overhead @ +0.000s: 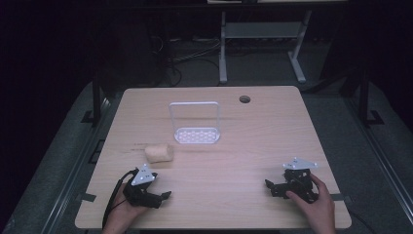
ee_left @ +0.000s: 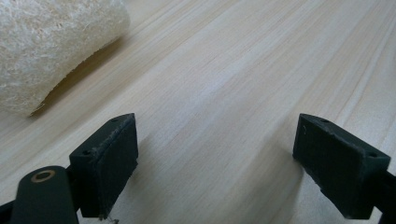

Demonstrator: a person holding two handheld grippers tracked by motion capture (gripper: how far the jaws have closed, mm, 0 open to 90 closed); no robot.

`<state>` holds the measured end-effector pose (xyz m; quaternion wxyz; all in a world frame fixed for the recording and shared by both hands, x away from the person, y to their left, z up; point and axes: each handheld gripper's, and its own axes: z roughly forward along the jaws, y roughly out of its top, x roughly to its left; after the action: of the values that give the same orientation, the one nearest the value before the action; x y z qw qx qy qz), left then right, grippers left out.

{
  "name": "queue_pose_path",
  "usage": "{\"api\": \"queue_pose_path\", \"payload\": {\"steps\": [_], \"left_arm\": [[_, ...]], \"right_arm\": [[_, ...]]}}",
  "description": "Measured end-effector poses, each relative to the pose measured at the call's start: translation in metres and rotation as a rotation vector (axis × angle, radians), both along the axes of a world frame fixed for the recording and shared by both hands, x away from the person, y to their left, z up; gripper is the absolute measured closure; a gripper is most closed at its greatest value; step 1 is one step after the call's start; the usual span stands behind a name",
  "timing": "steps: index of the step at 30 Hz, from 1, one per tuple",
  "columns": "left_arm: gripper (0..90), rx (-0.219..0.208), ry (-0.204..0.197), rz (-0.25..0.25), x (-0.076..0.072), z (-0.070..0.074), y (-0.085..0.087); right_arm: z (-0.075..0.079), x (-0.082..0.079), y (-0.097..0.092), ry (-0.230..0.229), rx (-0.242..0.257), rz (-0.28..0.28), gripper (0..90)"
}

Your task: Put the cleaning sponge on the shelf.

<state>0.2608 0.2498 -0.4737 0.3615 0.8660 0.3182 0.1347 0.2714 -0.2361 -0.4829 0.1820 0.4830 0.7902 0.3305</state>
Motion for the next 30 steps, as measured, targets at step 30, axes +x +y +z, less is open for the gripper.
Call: {"api": "queue_pose_path", "payload": {"steps": [30], "left_arm": [[13.9,-0.028,-0.039,0.102,0.006,0.013,0.045]], "right_arm": [[0.0,0.0,0.0,0.0,0.0,0.0,0.7]]}}
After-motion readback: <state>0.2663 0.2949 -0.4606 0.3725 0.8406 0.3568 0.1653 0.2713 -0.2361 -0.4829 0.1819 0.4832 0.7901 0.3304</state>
